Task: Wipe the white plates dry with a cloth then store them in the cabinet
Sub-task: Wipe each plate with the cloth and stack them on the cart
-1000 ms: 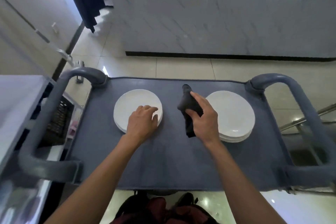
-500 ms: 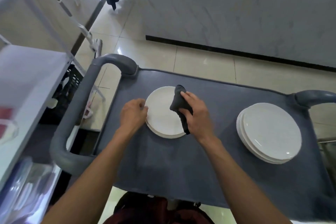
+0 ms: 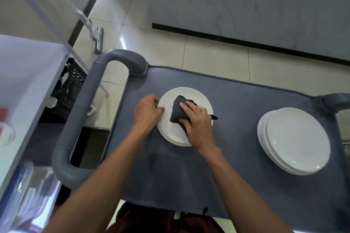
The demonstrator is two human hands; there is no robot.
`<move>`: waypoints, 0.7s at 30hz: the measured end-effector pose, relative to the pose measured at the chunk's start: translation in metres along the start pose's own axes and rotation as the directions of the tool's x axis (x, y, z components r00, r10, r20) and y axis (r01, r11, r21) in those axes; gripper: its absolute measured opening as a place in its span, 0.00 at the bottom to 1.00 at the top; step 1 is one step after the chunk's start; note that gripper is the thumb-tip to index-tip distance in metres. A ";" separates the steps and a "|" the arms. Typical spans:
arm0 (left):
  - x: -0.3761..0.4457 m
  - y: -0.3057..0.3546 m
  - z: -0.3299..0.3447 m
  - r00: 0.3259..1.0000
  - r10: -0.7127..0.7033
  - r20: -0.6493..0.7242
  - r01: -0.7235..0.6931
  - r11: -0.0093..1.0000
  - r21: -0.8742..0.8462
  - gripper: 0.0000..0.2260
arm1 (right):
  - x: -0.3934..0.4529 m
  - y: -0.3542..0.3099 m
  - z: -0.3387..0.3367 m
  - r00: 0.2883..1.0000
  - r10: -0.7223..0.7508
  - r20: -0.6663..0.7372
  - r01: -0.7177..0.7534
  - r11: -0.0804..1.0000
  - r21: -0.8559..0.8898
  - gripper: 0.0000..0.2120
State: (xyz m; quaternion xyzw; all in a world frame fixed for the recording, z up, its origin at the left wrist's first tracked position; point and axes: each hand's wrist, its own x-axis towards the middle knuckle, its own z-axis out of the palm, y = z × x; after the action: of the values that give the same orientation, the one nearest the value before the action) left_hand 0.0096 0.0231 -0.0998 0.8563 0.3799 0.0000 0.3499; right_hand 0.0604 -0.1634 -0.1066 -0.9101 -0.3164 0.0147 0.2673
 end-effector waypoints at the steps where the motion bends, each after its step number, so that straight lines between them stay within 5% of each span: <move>1: 0.001 0.000 0.001 1.000 -0.010 0.005 0.010 1.000 -0.005 0.09 | 0.000 0.000 0.001 1.000 -0.004 -0.002 0.004 1.000 -0.015 0.27; 14: -0.005 0.007 -0.009 0.994 -0.065 0.086 0.087 0.957 -0.278 0.04 | -0.015 0.002 0.005 1.000 0.027 -0.016 -0.026 0.999 0.046 0.27; 21: -0.028 0.009 -0.015 0.943 -0.170 0.288 0.305 0.789 -0.533 0.04 | -0.026 0.003 0.002 0.999 0.044 0.024 -0.045 0.998 0.036 0.26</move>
State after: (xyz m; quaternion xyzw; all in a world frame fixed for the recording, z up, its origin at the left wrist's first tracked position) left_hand -0.0084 0.0093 -0.0754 0.6517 0.4254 -0.0273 0.6274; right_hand 0.0405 -0.1794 -0.1138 -0.9116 -0.2988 0.0369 0.2799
